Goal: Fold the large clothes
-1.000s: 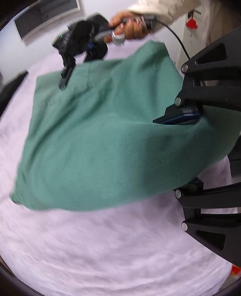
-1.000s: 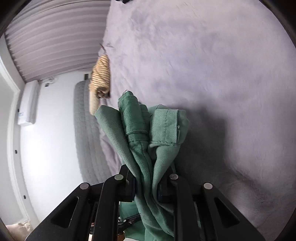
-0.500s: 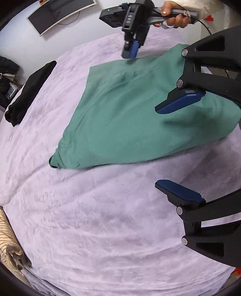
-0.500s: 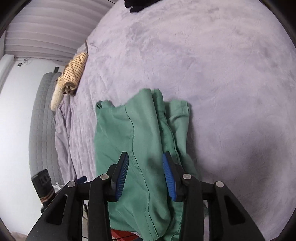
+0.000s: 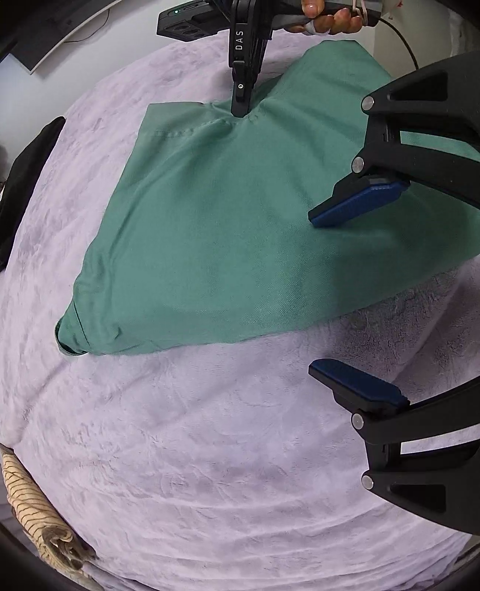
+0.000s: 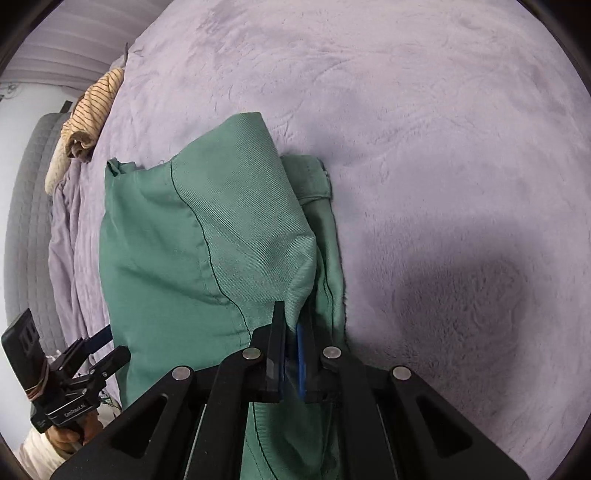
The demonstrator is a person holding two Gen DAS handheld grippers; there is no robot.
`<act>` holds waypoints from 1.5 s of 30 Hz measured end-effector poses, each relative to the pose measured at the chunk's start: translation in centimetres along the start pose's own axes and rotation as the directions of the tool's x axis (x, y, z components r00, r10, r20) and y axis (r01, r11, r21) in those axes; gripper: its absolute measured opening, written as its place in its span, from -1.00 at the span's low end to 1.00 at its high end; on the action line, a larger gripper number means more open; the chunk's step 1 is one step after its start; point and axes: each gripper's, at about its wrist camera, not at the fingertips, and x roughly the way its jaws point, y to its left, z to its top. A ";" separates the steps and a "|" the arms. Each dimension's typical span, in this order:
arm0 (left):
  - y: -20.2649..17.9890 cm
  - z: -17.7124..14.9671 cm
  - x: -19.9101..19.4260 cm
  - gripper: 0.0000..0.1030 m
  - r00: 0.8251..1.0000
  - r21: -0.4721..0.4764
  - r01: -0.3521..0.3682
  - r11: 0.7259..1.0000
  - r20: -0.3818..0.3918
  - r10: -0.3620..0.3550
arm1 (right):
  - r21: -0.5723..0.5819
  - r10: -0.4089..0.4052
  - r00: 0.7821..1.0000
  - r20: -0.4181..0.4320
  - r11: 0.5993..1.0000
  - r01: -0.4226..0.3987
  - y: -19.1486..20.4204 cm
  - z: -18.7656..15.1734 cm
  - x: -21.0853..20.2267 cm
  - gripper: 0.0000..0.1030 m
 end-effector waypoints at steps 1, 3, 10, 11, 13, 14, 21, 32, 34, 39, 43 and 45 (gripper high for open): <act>0.0 -0.2 -0.6 0.47 1.000 0.008 -0.006 1.000 -0.006 0.006 | 0.021 0.022 1.000 0.003 1.000 -0.023 -0.3 -0.1 -0.3 -0.91; 0.0 -0.9 -1.9 0.47 1.000 0.036 -0.001 0.999 -0.004 0.001 | 0.059 0.076 0.997 0.006 0.995 -0.076 -1.0 -0.3 -1.5 -0.91; -2.3 -5.3 -4.0 0.47 0.993 0.164 0.106 0.981 -0.069 -0.096 | -0.034 0.018 1.000 0.021 0.999 -0.017 1.2 -4.3 -7.4 -0.78; -2.7 -6.1 -3.6 0.47 0.992 0.187 0.102 0.977 -0.088 -0.087 | -0.060 0.017 1.000 0.023 0.998 -0.016 2.3 -5.2 -7.8 -0.78; -3.3 -7.9 -2.4 0.47 0.991 0.232 0.086 0.969 -0.121 -0.059 | -0.124 0.006 1.000 0.015 0.992 -0.005 4.0 -7.2 -8.5 -0.78; -3.4 -8.6 -1.8 0.47 0.991 0.241 0.083 0.967 -0.124 -0.054 | -0.151 -0.001 1.000 0.000 0.988 0.001 4.6 -8.1 -8.5 -0.78; -1.5 -10.8 -0.6 0.63 0.992 0.164 0.085 0.983 -0.103 -0.069 | -0.151 -0.180 0.977 -0.117 0.975 0.162 1.1 -12.5 -3.5 -0.94; -0.4 -12.5 0.2 0.81 0.997 0.188 0.036 0.981 -0.071 -0.023 | -0.119 -0.219 0.966 -0.134 0.972 0.204 -0.8 -13.9 -0.5 -1.00; 0.0 -12.5 0.1 0.81 0.997 0.180 0.043 0.983 -0.075 -0.030 | -0.125 -0.240 0.962 -0.133 0.967 0.223 0.1 -14.0 0.0 -1.00; 0.8 -12.8 -1.2 0.81 0.993 0.140 0.073 0.987 -0.099 -0.059 | -0.121 -0.290 0.949 -0.123 0.954 0.276 0.8 -14.2 0.4 -1.00; 1.8 -13.3 -2.2 0.81 0.992 0.124 0.095 0.988 -0.100 -0.083 | -0.117 -0.325 0.939 -0.109 0.943 0.313 1.6 -14.6 0.2 -1.00; 2.5 -13.6 -2.7 0.81 0.991 0.115 0.102 0.988 -0.103 -0.090 | -0.092 -0.318 0.942 -0.105 0.947 0.309 1.4 -14.8 -0.1 -1.00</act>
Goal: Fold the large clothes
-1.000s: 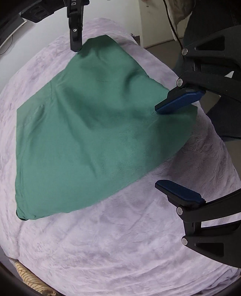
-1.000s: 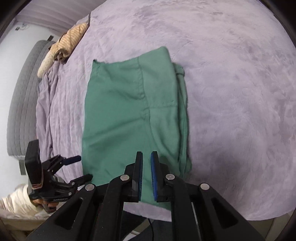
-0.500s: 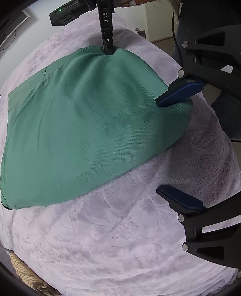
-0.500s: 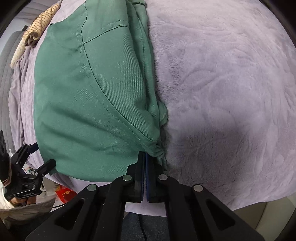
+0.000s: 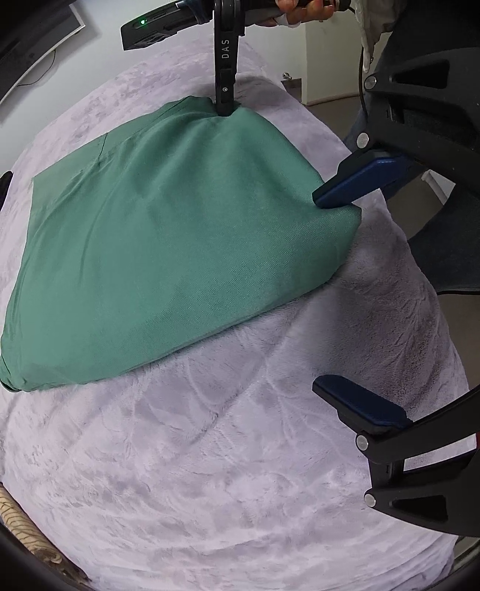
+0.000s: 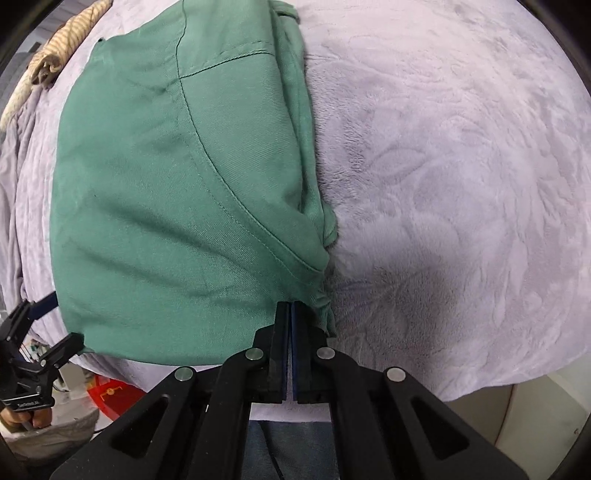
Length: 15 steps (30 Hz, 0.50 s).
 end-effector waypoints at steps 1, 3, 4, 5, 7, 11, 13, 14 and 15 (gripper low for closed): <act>0.1 0.0 -0.1 0.81 1.000 0.001 -0.001 1.000 0.002 0.001 | 0.013 0.006 1.000 0.009 1.000 -0.006 -0.1 -0.1 -0.3 -1.00; 0.2 -0.1 0.1 0.81 1.000 0.000 -0.010 1.000 -0.005 0.010 | 0.033 0.016 0.999 0.031 0.999 -0.017 -0.5 -0.4 -1.1 -1.00; 0.3 -0.1 0.1 0.81 1.000 -0.006 -0.011 1.000 -0.007 0.011 | 0.043 0.023 0.999 0.043 0.999 -0.025 -0.8 -0.5 -1.5 -1.00; 0.2 0.0 0.2 0.81 1.000 -0.014 -0.011 1.000 -0.008 0.011 | 0.049 0.027 0.998 0.050 0.998 -0.030 -1.0 -0.4 -1.7 -1.00; 0.2 -0.1 0.6 0.81 1.000 -0.029 -0.013 0.999 -0.011 0.013 | 0.071 0.047 0.998 0.047 0.996 -0.050 -1.7 -0.2 -1.5 -1.00; -0.3 0.1 1.3 0.81 1.000 -0.095 -0.016 0.995 -0.020 0.014 | 0.096 0.094 0.996 0.004 0.991 -0.093 -3.3 0.4 -0.2 -1.00; -0.3 0.0 1.5 0.81 0.999 -0.116 -0.024 0.993 -0.025 0.021 | 0.060 0.100 0.995 -0.011 0.993 -0.099 -3.5 0.6 0.0 -1.00; -0.3 -0.1 1.4 0.81 0.999 -0.120 -0.031 0.992 -0.026 0.028 | 0.049 0.107 0.994 -0.015 0.993 -0.106 -4.0 0.1 -0.1 -1.00; -0.4 -0.1 1.4 0.81 0.999 -0.127 -0.039 0.991 -0.028 0.035 | 0.040 0.116 0.993 -0.023 0.993 -0.115 -4.1 0.2 -0.1 -1.00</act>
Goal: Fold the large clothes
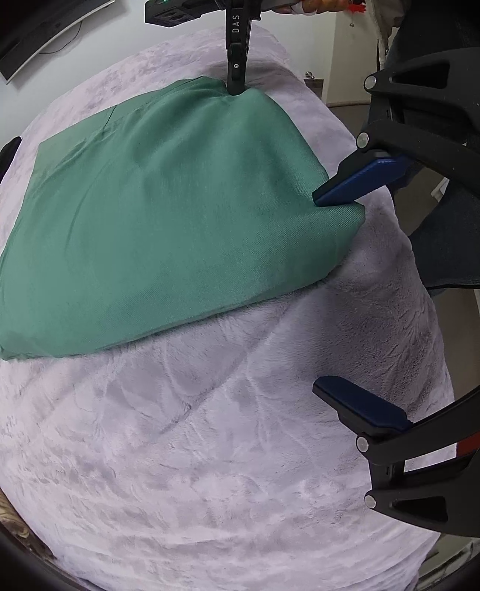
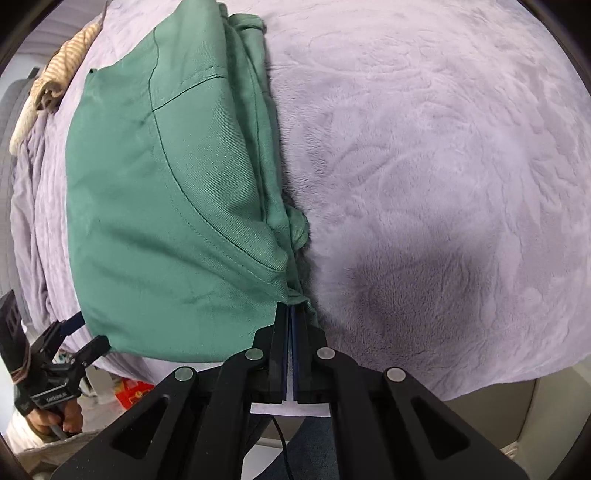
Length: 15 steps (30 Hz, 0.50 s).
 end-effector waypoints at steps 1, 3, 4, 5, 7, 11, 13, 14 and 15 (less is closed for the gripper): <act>-0.2 -0.1 -0.1 0.81 1.000 -0.008 -0.008 1.000 0.000 0.008 | -0.006 0.007 1.000 -0.008 1.000 -0.007 -0.1 0.1 0.0 -1.00; -0.4 -0.1 -0.3 0.81 1.000 -0.015 -0.021 1.000 -0.001 0.021 | -0.029 0.017 1.000 -0.021 0.999 -0.018 -0.2 0.3 -0.3 -1.00; -0.5 -0.1 -0.4 0.81 1.000 -0.020 -0.028 0.999 -0.003 0.028 | -0.035 0.019 0.999 -0.026 0.999 -0.020 -0.4 0.4 -0.6 -1.00; -0.5 -0.1 -0.5 0.81 0.999 -0.026 -0.033 0.999 -0.006 0.033 | -0.039 0.023 0.999 -0.028 0.999 -0.024 -0.5 0.5 -0.8 -1.00; -0.7 0.0 -0.9 0.81 0.999 -0.037 -0.040 0.999 -0.008 0.039 | -0.045 0.037 0.999 -0.028 0.998 -0.038 -0.5 0.4 -1.7 -1.00; -1.2 0.2 -1.4 0.81 0.998 -0.030 -0.065 0.997 -0.009 0.065 | -0.068 0.051 0.999 -0.006 0.996 -0.051 -1.1 1.3 -3.7 -0.91; -1.3 0.2 -1.2 0.81 0.997 -0.022 -0.072 0.997 -0.017 0.071 | -0.067 0.055 0.998 0.000 0.996 -0.055 -1.2 1.5 -3.4 -0.91; -1.7 0.4 -0.9 0.81 0.997 -0.023 -0.072 0.997 -0.018 0.072 | -0.067 0.049 0.999 0.003 0.997 -0.049 -1.2 1.1 -3.5 -0.91; -1.6 0.3 -0.7 0.81 0.998 -0.030 -0.067 0.997 -0.021 0.066 | -0.064 0.039 0.999 0.004 0.997 -0.039 -1.3 1.1 -3.5 -0.91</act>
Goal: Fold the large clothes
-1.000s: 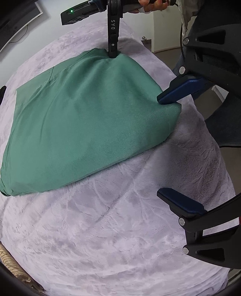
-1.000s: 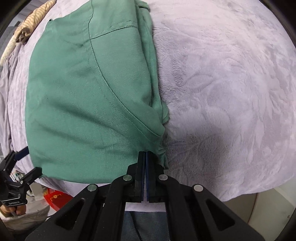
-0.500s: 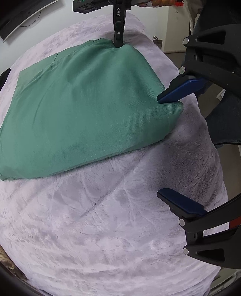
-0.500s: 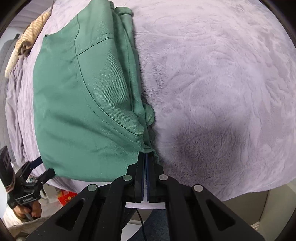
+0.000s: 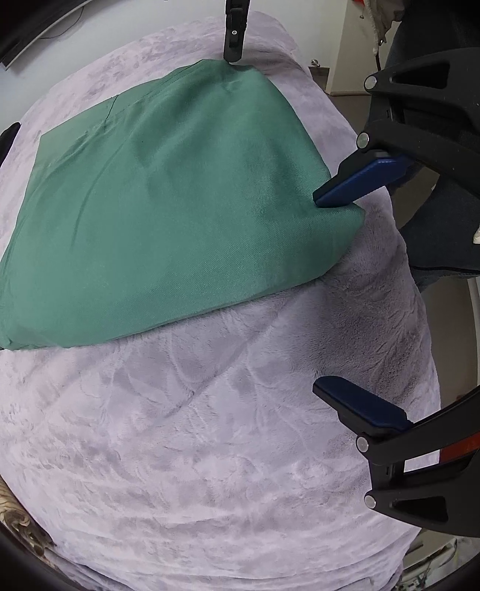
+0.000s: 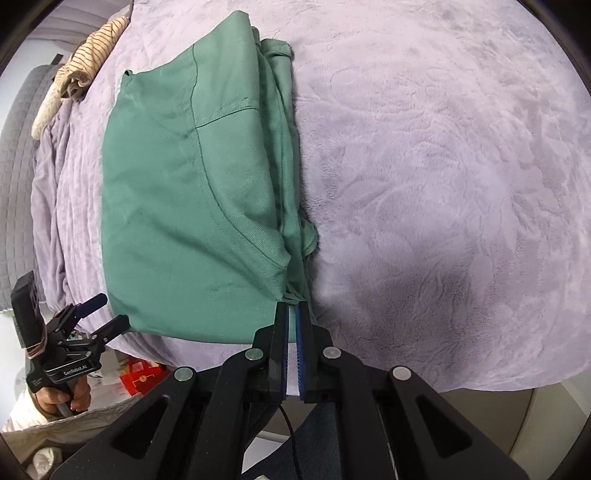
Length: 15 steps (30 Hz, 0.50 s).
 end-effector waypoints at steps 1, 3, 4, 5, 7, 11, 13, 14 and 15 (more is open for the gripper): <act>0.1 0.0 0.3 0.81 1.000 -0.006 0.008 1.000 0.000 -0.008 | 0.006 -0.005 1.000 0.001 1.000 0.005 -0.1 0.0 -0.1 -0.91; 0.3 -0.3 0.8 0.82 1.000 -0.023 0.020 1.000 -0.006 -0.020 | 0.027 -0.022 1.000 0.010 0.999 0.022 0.5 -0.4 -0.4 -0.91; 0.2 -0.3 0.8 0.82 1.000 -0.037 0.028 0.999 -0.010 -0.029 | 0.040 -0.024 1.000 0.015 0.999 0.023 0.7 -0.6 -0.4 -0.91; 0.2 -0.3 0.6 0.82 0.999 -0.042 0.032 0.999 -0.009 -0.032 | 0.047 -0.019 1.000 0.021 0.999 0.018 0.7 -0.6 -1.0 -0.91; -0.1 -0.3 0.1 0.82 1.000 -0.026 0.018 1.000 -0.008 -0.018 | 0.046 -0.012 0.999 0.039 0.999 0.010 0.5 -0.6 -1.8 -0.91; -0.8 0.0 -0.8 0.82 1.000 0.010 -0.020 1.000 -0.009 0.020 | 0.039 -0.016 0.999 0.048 0.999 0.014 0.7 -0.5 -2.8 -0.91; -1.0 0.3 -1.4 0.82 0.999 0.007 -0.034 0.999 -0.006 0.035 | 0.036 -0.020 0.999 0.048 0.999 0.018 0.6 -0.3 -3.1 -0.91; -1.0 0.5 -1.7 0.82 0.999 -0.001 -0.037 0.999 -0.003 0.037 | 0.033 -0.020 0.999 0.048 0.999 0.019 0.7 -0.2 -3.2 -0.91; -0.9 0.8 -2.1 0.82 0.999 -0.011 -0.040 0.999 -0.003 0.040 | 0.028 -0.024 0.999 0.048 0.999 0.023 0.9 -0.1 -3.3 -0.91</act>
